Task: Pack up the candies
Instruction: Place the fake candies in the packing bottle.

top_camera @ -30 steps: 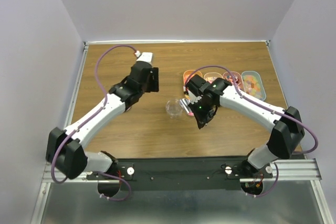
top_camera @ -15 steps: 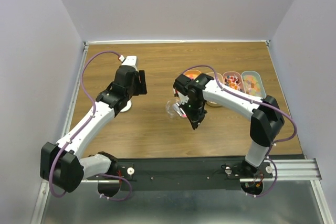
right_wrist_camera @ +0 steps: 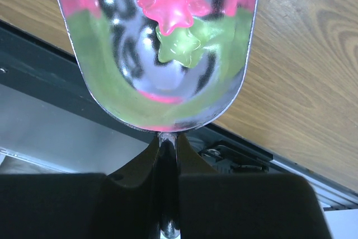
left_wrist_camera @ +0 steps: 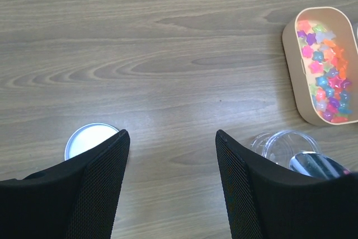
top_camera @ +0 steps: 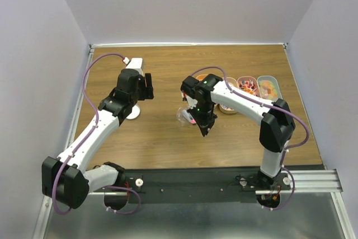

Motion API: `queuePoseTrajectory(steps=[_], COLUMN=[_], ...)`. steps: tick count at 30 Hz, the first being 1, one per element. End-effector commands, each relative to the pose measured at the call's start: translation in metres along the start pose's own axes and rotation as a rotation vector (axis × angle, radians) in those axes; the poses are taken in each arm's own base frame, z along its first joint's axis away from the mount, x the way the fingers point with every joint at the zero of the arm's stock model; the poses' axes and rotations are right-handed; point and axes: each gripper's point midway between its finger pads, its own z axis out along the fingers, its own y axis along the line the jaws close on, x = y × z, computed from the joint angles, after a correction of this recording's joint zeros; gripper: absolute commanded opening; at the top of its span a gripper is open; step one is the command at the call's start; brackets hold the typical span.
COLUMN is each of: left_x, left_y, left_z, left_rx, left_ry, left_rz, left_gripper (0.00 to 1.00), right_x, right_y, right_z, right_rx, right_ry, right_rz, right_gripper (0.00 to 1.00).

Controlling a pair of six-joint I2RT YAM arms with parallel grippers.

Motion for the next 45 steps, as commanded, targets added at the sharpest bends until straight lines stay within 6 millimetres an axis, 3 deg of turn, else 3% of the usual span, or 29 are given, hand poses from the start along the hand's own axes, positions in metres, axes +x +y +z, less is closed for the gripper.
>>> queuePoseTrajectory(steps=[1, 7, 14, 27, 45], left_x=[0.004, 0.023, 0.041, 0.071, 0.098], left_y=[-0.012, -0.054, -0.073, -0.132, -0.147], left_z=[-0.004, -0.012, -0.013, -0.011, 0.006], left_rx=[0.093, 0.341, 0.409, 0.551, 0.541], left_ry=[0.003, 0.038, 0.074, 0.132, 0.2], left_rz=[0.022, -0.008, 0.001, -0.033, -0.012], left_gripper=[0.71, 0.71, 0.68, 0.65, 0.6], right_x=[0.013, 0.012, 0.014, 0.018, 0.019], right_y=[0.006, 0.002, -0.001, 0.0, 0.003], right_z=[-0.002, -0.001, -0.005, -0.009, -0.019], right_rx=[-0.01, 0.011, 0.021, 0.016, 0.005], right_ry=[0.073, 0.071, 0.056, 0.043, 0.005], right_rz=[0.014, 0.003, -0.007, -0.011, -0.03], right_gripper=[0.01, 0.01, 0.01, 0.01, 0.01])
